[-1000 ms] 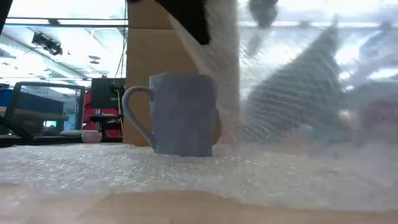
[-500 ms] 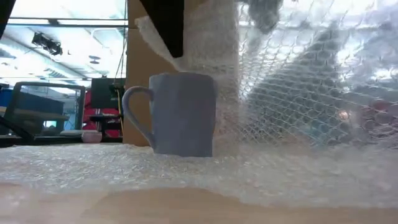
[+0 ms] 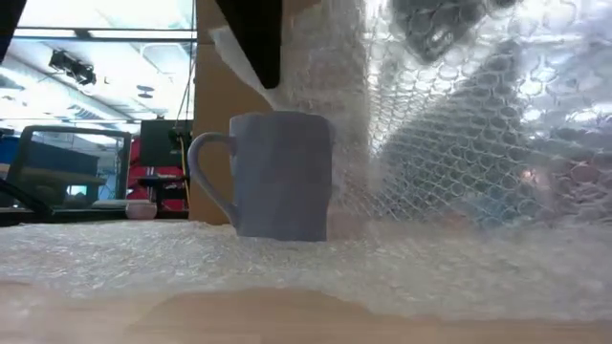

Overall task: Wrap mug
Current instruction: Wrap the blue mug with bubble wrap

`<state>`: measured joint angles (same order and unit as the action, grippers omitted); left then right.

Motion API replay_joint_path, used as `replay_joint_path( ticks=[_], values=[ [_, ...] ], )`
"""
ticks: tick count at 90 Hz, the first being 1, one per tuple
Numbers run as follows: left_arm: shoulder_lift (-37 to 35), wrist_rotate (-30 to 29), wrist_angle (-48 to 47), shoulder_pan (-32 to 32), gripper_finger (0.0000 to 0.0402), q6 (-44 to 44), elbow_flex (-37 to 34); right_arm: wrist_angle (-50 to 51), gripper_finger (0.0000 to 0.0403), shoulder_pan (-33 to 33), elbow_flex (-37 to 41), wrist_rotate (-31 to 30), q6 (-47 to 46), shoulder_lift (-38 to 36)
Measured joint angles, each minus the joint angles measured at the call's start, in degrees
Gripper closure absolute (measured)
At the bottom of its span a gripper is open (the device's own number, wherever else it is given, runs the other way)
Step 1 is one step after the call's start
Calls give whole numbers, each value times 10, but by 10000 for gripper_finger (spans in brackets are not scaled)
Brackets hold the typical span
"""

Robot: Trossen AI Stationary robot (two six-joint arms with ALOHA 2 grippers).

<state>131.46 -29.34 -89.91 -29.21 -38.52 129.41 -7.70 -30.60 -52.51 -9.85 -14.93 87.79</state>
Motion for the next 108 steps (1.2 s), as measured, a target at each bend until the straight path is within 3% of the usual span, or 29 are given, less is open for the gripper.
replay_joint_path(
  ticks=[24, 43, 55, 72, 95, 108],
  values=[
    [-3, -8, -1, 8, 402, -34, -38, 44, 356, -94, 0, -13, -121, 2],
    [-3, -8, -1, 7, 402, -68, -51, 47, 304, -146, 0, -27, -155, 22],
    [-3, -8, -1, 9, 402, -84, -51, -1, 269, -157, 0, -35, -143, 68],
    [-3, -5, 0, 10, 402, -74, -51, -1, 230, -156, 0, -37, -74, 108],
    [-3, -4, -1, 11, 402, -84, -51, 11, 166, -150, 0, -40, 119, 110],
    [-3, -4, 4, 11, 402, -122, -51, 30, 148, -159, 0, -144, 288, 122]
  ],
)
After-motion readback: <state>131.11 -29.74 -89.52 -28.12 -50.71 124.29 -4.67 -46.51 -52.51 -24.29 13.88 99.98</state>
